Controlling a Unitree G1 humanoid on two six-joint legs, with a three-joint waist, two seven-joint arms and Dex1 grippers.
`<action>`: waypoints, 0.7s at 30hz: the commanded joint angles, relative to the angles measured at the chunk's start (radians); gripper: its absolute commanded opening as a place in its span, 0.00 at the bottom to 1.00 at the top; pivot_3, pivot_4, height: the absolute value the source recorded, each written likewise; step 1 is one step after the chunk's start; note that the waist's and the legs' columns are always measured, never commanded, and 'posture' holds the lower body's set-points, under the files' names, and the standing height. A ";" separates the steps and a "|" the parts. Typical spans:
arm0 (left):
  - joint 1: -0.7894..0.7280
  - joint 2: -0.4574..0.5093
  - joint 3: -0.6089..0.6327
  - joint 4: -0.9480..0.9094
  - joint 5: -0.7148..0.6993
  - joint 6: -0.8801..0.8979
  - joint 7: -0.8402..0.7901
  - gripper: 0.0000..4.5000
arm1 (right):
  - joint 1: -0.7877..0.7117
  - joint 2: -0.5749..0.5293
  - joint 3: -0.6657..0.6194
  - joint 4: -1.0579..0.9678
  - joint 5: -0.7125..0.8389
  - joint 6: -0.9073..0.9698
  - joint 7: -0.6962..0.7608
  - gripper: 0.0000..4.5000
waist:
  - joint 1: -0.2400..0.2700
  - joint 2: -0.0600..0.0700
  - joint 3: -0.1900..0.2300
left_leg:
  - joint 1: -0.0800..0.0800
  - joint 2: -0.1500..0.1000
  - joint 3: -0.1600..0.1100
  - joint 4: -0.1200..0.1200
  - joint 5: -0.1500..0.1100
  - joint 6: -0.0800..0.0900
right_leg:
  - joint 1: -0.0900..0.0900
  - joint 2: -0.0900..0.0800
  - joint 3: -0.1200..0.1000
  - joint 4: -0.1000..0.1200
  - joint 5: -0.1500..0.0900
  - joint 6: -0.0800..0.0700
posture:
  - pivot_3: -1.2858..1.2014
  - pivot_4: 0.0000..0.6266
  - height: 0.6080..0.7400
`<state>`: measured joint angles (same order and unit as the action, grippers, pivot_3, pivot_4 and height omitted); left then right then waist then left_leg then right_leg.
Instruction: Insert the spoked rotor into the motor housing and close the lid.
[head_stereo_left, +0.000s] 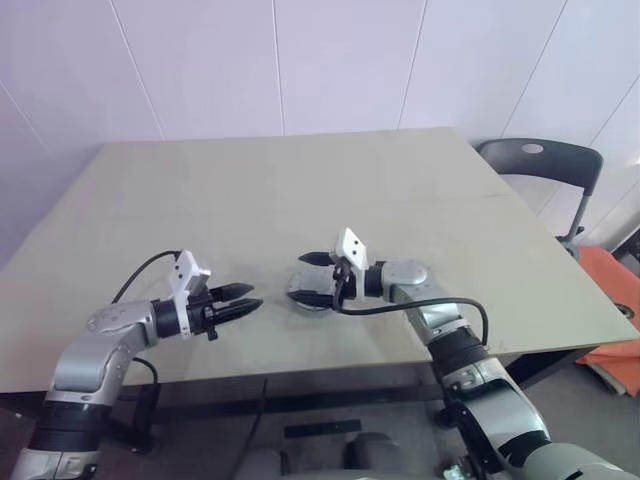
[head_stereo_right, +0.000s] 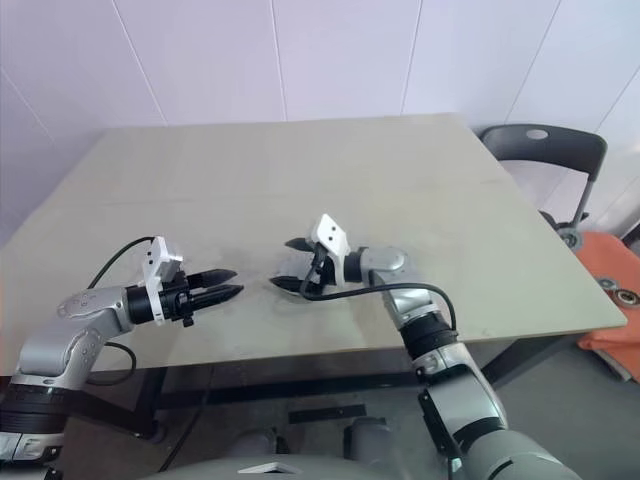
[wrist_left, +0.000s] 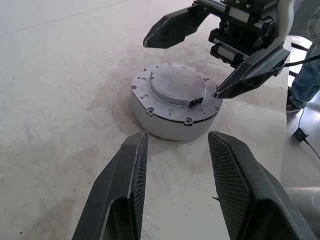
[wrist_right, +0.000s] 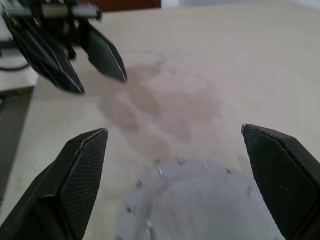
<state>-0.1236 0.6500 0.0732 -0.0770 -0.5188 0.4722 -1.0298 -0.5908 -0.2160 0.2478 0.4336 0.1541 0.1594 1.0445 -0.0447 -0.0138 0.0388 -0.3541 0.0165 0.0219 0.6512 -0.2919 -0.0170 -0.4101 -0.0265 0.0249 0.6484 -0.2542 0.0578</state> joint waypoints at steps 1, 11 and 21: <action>-0.016 0.003 0.019 -0.009 -0.006 -0.014 -0.002 0.46 | -0.003 -0.018 0.005 0.026 -0.022 -0.040 0.010 1.00 | 0.000 0.000 0.000 | 0.000 0.000 0.000 0.000 0.000 0.000 | 0.000 0.000 0.000 0.000 0.000 0.000 | 0.52 0.00 1.00; -0.017 0.004 0.021 -0.012 -0.007 -0.009 0.002 0.46 | -0.011 -0.010 0.009 0.094 -0.043 -0.074 0.000 1.00 | -0.001 0.000 0.000 | 0.001 0.000 0.000 0.000 0.000 0.000 | 0.000 0.000 0.000 0.000 0.000 0.000 | 0.52 0.00 1.00; -0.010 -0.002 0.023 -0.021 -0.010 -0.009 0.017 0.46 | -0.011 -0.002 0.018 0.113 -0.055 -0.082 0.000 1.00 | -0.001 0.000 0.000 | 0.001 0.000 0.000 0.000 0.000 0.000 | 0.001 0.000 0.000 0.000 0.000 0.000 | 0.52 0.00 1.00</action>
<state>-0.1246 0.6480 0.0729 -0.0772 -0.5188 0.4725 -1.0192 -0.5898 -0.2288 0.2562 0.5454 0.1047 0.0802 1.0421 -0.0454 -0.0138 0.0388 -0.3530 0.0166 0.0220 0.6512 -0.2919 -0.0170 -0.4094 -0.0262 0.0251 0.6487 -0.2542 0.0578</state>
